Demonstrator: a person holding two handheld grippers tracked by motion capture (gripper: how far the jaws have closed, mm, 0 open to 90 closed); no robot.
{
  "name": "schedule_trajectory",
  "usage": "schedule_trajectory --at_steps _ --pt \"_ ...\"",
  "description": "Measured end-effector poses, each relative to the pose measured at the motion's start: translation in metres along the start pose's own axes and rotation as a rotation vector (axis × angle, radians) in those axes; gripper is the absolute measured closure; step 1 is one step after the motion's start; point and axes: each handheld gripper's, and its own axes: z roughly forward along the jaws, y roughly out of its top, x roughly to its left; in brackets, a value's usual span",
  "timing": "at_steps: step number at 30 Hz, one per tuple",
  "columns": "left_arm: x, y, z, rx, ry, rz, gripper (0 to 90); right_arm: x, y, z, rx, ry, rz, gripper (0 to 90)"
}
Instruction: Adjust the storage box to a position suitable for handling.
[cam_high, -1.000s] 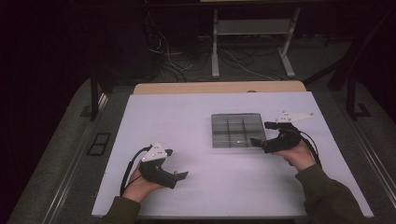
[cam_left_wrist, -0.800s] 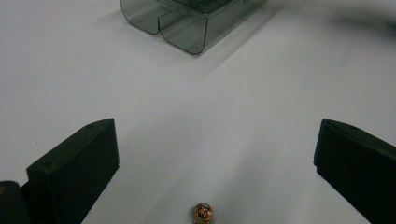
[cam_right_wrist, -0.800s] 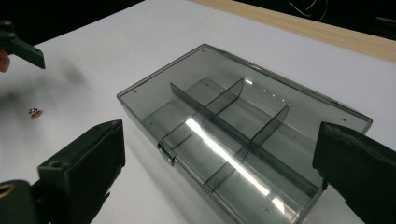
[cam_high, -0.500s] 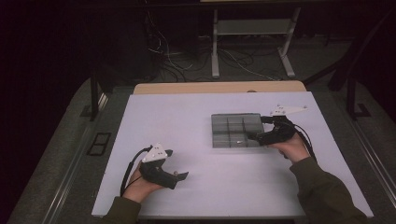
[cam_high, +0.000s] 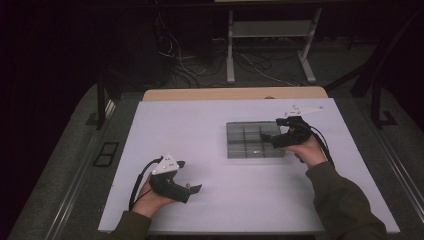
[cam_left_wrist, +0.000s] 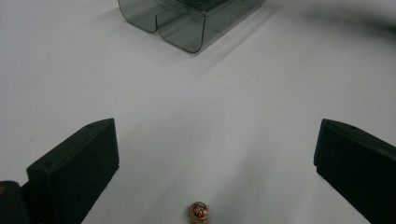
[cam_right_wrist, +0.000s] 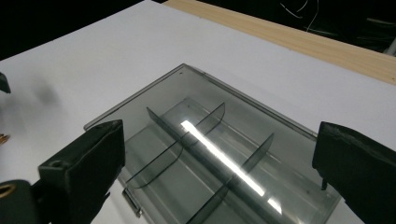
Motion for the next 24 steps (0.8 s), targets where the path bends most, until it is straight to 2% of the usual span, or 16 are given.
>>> schedule_trajectory --at_steps 6,7,8,9,15,24 --pt "0.000 0.000 0.000 -0.003 -0.001 -0.002 0.0 -0.004 0.005 0.009 0.016 -0.010 0.010 2.6" --pt "0.000 0.000 0.000 -0.003 -0.001 -0.002 0.0 -0.005 0.006 0.011 0.020 -0.015 0.011 4.2" --pt "0.000 0.000 0.000 -0.004 -0.001 -0.002 0.0 -0.005 0.007 0.012 0.021 -0.008 0.009 12.7" --pt "0.000 0.000 0.000 -0.004 -0.002 -0.003 0.0 -0.006 0.008 0.013 0.014 -0.002 0.007 16.4" --pt "-0.001 0.000 0.000 -0.005 -0.004 -0.003 0.0 -0.009 0.019 0.023 0.030 -0.017 0.013 17.1" --pt "-0.002 0.000 0.001 -0.006 -0.005 -0.006 0.0 -0.016 0.031 0.037 0.052 -0.013 0.025 38.5"
